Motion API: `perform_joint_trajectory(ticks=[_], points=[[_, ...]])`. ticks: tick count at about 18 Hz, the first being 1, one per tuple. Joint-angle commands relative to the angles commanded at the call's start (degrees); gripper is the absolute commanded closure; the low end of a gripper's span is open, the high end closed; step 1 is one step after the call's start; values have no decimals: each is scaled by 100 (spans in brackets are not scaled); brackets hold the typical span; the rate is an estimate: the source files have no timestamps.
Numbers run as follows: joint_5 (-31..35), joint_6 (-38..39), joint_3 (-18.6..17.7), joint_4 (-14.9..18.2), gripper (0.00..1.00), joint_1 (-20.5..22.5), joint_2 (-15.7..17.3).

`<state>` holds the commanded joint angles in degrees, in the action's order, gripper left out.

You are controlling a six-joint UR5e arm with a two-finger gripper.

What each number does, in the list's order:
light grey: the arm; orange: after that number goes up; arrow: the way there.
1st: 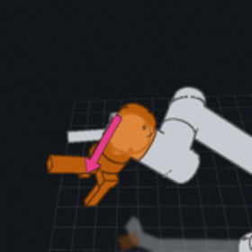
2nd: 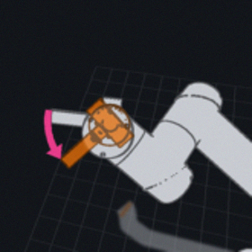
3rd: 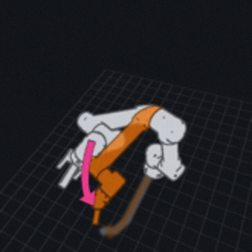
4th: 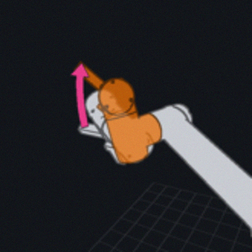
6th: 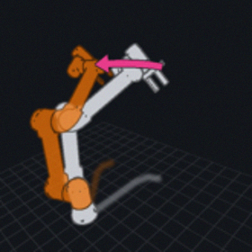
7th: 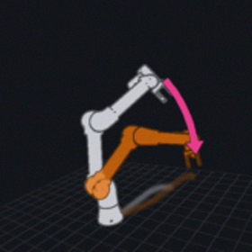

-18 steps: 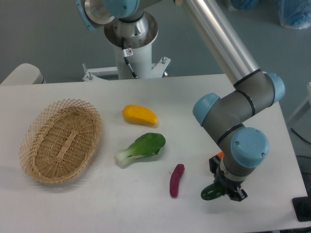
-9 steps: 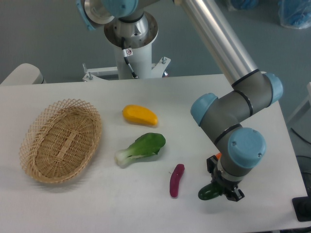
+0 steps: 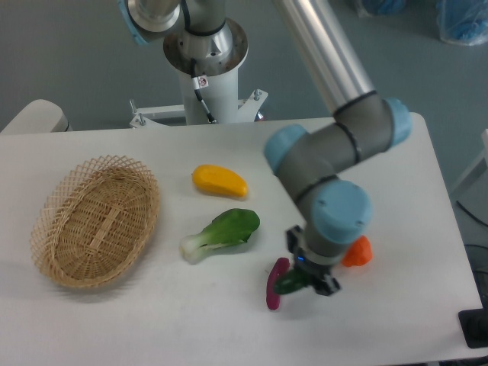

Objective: Place the cucumber in the basket
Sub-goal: 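Lift the cucumber and carry it toward the wicker basket, then lower the cucumber into the basket and open the gripper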

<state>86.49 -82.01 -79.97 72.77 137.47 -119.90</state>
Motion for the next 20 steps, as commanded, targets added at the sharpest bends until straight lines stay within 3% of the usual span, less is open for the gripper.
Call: perform_joint_trajectory(ticks=[5, 8, 15, 20], points=[[-422, 133, -861, 9, 98, -360, 843], [-572, 316, -1249, -17, 98, -659, 1161], [-537, 1564, -1355, -105, 98, -1801, 1074], [-537, 2356, -1390, -597, 98, -2356, 846]])
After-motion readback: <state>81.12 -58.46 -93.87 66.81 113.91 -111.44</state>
